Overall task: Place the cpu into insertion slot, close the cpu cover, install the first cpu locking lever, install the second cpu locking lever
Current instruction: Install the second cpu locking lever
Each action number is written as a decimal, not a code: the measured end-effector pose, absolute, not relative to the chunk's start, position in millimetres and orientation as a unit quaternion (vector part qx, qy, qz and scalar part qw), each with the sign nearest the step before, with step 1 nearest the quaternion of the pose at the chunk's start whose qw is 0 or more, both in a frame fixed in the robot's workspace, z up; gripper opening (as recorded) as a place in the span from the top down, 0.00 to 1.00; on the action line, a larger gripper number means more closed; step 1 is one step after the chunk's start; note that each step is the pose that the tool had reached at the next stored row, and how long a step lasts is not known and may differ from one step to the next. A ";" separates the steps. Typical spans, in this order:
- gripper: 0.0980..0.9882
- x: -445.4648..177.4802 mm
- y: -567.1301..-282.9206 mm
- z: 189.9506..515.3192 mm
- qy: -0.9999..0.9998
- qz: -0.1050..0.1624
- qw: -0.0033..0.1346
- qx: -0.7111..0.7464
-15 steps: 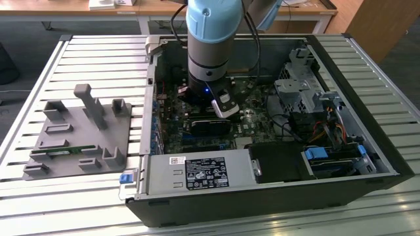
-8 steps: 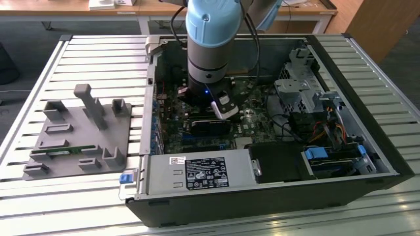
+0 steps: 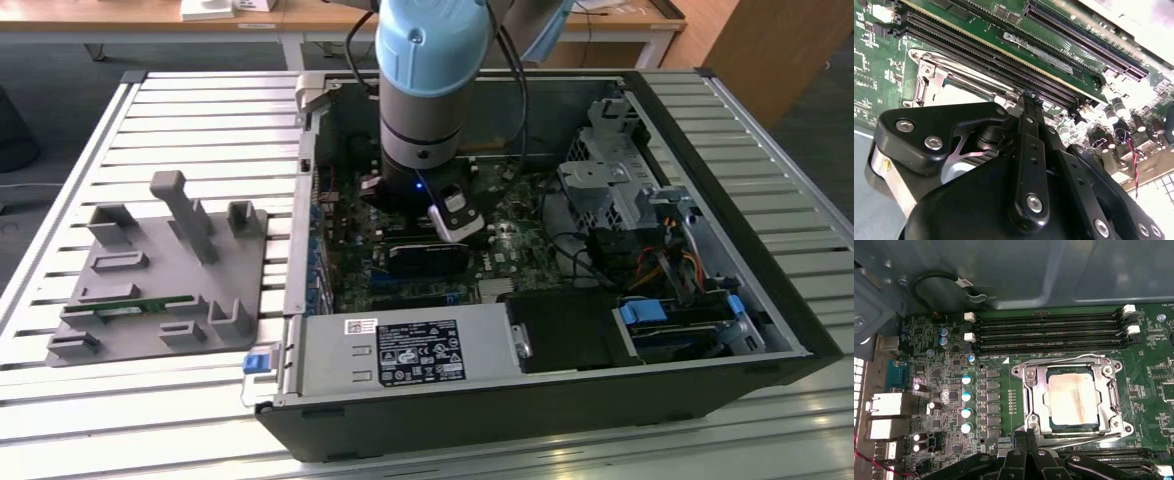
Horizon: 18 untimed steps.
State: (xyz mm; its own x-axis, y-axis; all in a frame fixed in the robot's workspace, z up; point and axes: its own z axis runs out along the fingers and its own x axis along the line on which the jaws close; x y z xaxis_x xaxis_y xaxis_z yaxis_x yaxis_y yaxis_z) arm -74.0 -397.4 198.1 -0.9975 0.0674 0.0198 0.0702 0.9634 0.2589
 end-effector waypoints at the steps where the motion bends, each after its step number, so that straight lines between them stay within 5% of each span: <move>1: 0.99 -74.0 -397.8 198.9 -0.991 -0.131 0.005 -0.035; 18: 0.99 -74.0 -406.4 197.9 -0.989 -0.146 0.006 -0.035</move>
State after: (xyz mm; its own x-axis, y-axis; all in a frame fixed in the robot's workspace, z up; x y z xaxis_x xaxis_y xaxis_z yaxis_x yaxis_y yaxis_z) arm -74.0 -406.4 197.9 -0.9975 0.0667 0.0212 0.0700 0.9548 0.2889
